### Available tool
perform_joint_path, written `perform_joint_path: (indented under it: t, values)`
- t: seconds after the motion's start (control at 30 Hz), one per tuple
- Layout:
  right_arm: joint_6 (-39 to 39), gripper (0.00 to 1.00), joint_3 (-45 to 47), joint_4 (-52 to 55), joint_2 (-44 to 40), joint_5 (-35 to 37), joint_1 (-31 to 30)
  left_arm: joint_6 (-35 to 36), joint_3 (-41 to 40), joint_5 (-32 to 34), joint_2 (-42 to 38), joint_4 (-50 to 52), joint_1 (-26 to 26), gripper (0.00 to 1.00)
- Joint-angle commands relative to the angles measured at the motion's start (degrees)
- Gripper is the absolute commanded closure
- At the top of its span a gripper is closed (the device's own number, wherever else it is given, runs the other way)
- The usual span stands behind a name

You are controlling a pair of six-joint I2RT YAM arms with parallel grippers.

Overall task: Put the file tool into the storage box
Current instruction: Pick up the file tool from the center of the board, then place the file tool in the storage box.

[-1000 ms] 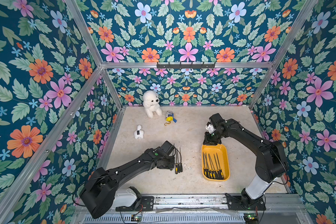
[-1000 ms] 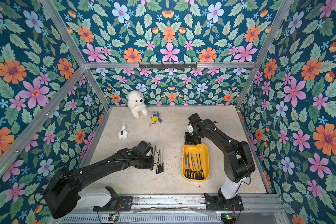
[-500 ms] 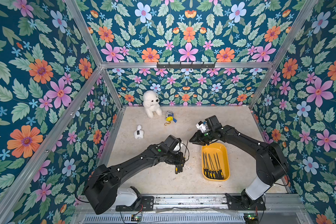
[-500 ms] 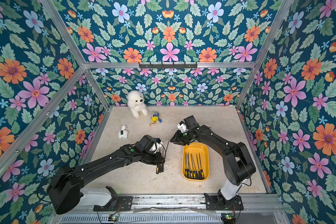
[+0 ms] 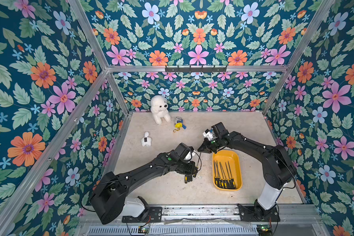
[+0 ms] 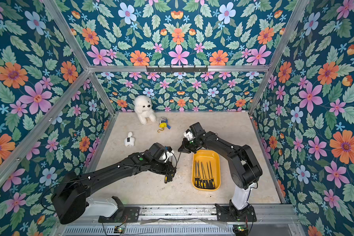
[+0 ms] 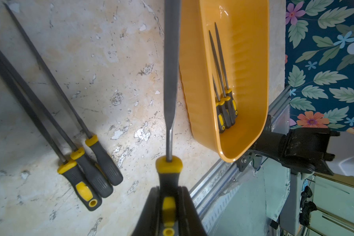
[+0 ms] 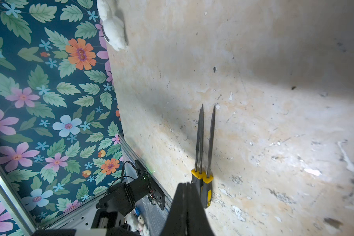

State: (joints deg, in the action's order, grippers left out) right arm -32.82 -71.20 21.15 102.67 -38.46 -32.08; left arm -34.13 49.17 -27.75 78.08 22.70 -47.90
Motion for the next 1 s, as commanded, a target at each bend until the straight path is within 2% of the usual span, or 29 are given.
perform_joint_path:
  t: [0.0, 0.1, 0.13, 0.17, 0.27, 0.4, 0.53, 0.77, 0.97]
  values:
    - [2.3, 1.0, -0.3, 3.7, -0.4, 1.9, 0.0, 1.1, -0.1, -1.2, -0.5, -1.3, 0.0, 0.96]
    - [5.7, 1.0, -1.2, 9.8, -1.4, 4.1, 0.1, 1.0, 0.1, -0.2, -0.7, -0.5, 0.0, 0.65]
    - [7.5, 1.0, -1.9, 13.2, -2.1, 6.2, 0.6, 0.9, 0.4, 0.2, -0.7, -0.3, 0.0, 0.48]
    - [9.3, 1.0, -2.3, 16.6, -2.6, 8.8, 1.4, 0.6, 0.5, 0.5, -0.8, -0.2, 0.0, 0.37]
    - [14.7, 1.0, -4.3, 27.8, -5.4, 18.2, 5.0, 0.1, 0.6, 1.3, -1.4, -0.5, 0.1, 0.29]
    - [19.1, 1.0, -6.0, 37.0, -10.1, 28.6, 10.4, 0.0, 0.6, 1.9, -0.9, -0.5, 0.2, 0.26]
    - [21.5, 1.0, -5.1, 41.1, -10.0, 36.1, 11.6, 0.5, 1.3, 1.9, 0.9, -0.6, 0.2, 0.27]
    - [20.4, 1.0, -0.3, 37.0, -8.2, 39.6, 11.5, 1.0, 2.2, 2.7, 2.4, -0.1, 0.3, 0.26]
    - [20.9, 1.0, 2.9, 34.0, -5.4, 39.6, 11.4, 0.5, 1.2, 3.7, 1.8, 0.1, 0.4, 0.27]
